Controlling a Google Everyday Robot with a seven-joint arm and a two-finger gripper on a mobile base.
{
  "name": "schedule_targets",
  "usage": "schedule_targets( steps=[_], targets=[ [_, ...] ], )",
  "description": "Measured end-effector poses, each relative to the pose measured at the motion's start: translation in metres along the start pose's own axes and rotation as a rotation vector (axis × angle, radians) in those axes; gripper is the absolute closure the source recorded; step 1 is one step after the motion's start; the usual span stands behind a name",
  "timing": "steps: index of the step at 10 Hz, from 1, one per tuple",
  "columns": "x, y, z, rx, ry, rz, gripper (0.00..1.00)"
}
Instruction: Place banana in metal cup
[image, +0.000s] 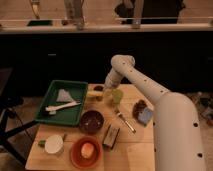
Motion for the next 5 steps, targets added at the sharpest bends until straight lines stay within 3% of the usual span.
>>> schedule_targets(
  steps=[5],
  targets=[
    [-0.0115,-0.0080,-0.0072,0.025,-0.009,-0.023,1.00]
  ],
)
